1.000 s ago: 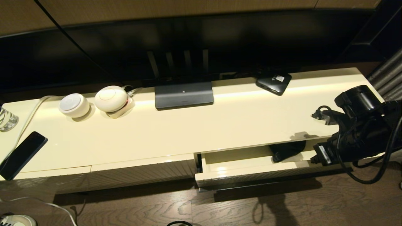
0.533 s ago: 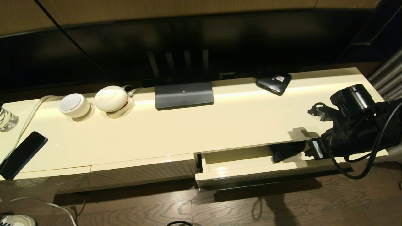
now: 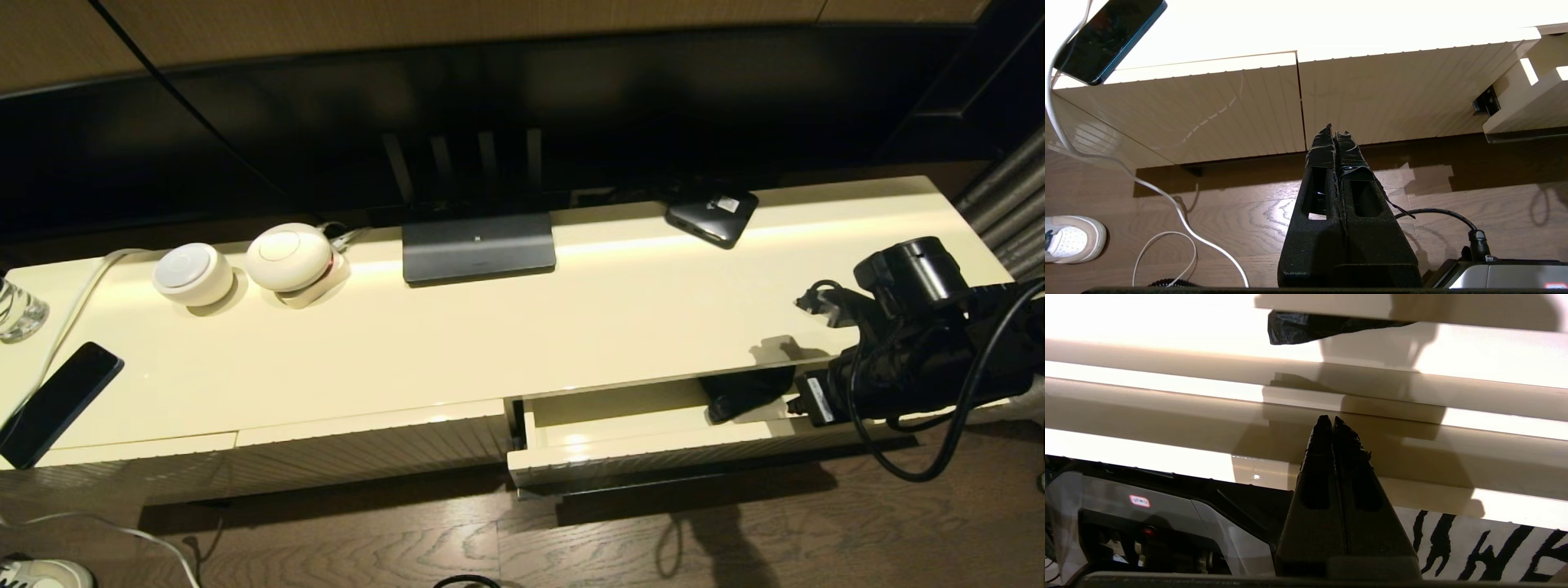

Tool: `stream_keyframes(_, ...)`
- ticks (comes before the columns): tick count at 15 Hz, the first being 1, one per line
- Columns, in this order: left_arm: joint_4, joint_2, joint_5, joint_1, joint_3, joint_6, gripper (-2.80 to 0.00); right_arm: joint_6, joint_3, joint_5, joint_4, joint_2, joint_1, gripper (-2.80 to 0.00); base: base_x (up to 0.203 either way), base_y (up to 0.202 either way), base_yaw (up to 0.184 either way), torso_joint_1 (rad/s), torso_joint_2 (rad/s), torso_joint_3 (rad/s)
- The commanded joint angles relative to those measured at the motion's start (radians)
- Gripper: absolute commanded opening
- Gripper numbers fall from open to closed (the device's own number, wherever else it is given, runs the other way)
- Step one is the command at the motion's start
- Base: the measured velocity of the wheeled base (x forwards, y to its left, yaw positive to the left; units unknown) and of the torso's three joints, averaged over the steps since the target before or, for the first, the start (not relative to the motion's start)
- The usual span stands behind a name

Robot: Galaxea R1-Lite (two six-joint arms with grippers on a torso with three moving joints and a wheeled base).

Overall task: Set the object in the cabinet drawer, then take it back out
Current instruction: Open the drawer

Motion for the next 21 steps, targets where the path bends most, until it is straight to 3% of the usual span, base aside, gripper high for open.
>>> stream_keyframes(1, 0.0, 0.001, 0.0, 0.0, 0.003, 0.0, -2.8, -0.003, 0.011, 0.002, 0.0, 0.011, 0.001, -2.8, 0.0, 0.0, 0.0, 0.0, 0.0, 0.0)
stream_keyframes(21, -0.001, 0.001, 0.0, 0.0, 0.003, 0.0, -2.8, 0.001, 0.297, 0.004, 0.018, -0.013, 0.016, -2.8, 0.0, 0.0, 0.0, 0.0, 0.0, 0.0)
